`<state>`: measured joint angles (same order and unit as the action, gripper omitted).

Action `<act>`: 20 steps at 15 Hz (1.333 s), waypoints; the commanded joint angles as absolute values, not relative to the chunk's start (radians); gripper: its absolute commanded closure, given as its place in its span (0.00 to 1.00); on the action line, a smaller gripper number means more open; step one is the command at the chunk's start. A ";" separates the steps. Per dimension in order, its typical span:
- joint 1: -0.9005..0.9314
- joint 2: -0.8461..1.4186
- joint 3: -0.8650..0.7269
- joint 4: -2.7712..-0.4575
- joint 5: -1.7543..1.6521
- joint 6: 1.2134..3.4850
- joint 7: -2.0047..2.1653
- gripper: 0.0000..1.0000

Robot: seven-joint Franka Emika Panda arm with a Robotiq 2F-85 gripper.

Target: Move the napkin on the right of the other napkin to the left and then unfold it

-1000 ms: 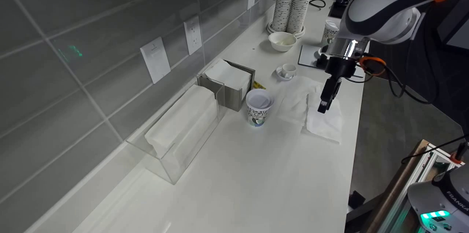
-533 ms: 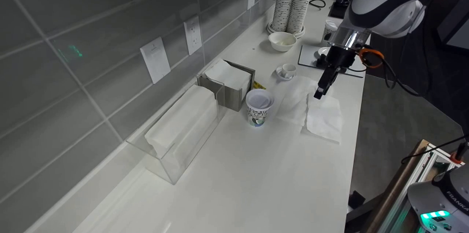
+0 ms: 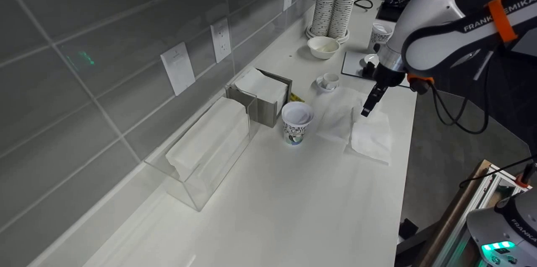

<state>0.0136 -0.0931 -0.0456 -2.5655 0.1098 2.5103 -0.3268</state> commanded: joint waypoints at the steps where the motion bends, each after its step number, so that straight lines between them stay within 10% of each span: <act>1: 0.005 -0.111 -0.019 -2.626 0.002 2.558 -0.174 0.58; 7: 0.020 -0.139 0.000 -2.674 0.043 2.570 -0.065 0.98; 20: 0.021 -0.201 0.051 -2.743 0.160 2.671 0.293 1.00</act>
